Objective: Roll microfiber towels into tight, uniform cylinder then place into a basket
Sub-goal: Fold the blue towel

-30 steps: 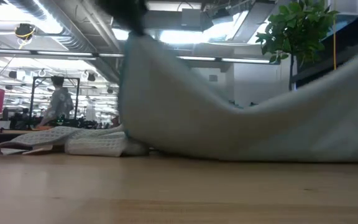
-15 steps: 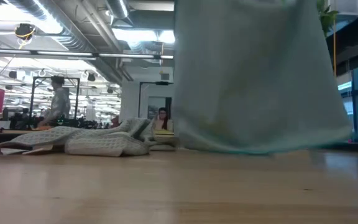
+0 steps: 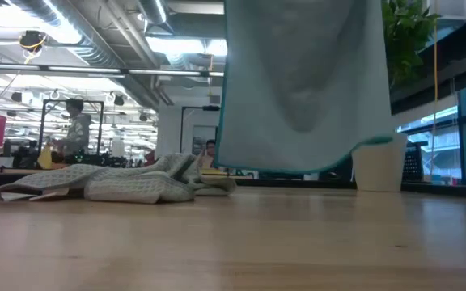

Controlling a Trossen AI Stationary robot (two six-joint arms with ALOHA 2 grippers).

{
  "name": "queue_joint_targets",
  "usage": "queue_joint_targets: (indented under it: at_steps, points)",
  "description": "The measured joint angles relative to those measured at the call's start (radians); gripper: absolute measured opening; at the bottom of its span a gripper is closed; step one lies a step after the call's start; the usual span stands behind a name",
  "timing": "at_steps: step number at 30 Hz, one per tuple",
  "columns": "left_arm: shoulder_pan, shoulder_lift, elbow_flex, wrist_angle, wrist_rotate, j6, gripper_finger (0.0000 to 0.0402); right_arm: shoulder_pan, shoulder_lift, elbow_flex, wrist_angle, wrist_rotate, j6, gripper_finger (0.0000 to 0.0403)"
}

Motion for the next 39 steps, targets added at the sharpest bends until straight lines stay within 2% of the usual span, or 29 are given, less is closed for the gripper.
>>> queue_joint_targets:
  at_steps: [2,4,9,21,27,30,35,39]
  points:
    - [0.018,0.004,-0.001,-0.008,0.094,0.034,0.0000,-0.014,0.000,0.000,-0.008,-0.024,-0.002,0.0010]
    - [0.029,0.008,-0.007,-0.005,0.123,0.038,0.0000,-0.027,0.000,-0.005,-0.010,-0.046,-0.019,0.0010]
    - [0.092,0.006,-0.008,-0.002,0.064,0.044,0.0000,-0.054,0.000,-0.008,-0.011,-0.070,-0.049,0.0010]
    - [0.305,0.006,-0.008,0.029,0.063,0.091,0.0000,-0.201,0.000,-0.008,-0.012,-0.043,-0.107,0.0010]
    - [0.370,0.006,-0.008,0.149,0.063,0.182,0.0000,-0.301,0.000,-0.008,-0.012,0.096,-0.155,0.0010]
    - [0.374,0.006,-0.008,0.146,0.064,0.197,0.0000,-0.322,-0.002,-0.008,-0.013,0.109,-0.156,0.0010]
    - [0.344,0.006,-0.011,0.068,0.158,0.191,0.0000,-0.322,-0.002,-0.024,-0.012,0.018,-0.151,0.0010]
    - [0.285,0.006,-0.069,0.034,0.221,0.163,0.0000,-0.301,-0.002,-0.109,-0.012,-0.081,-0.104,0.0010]
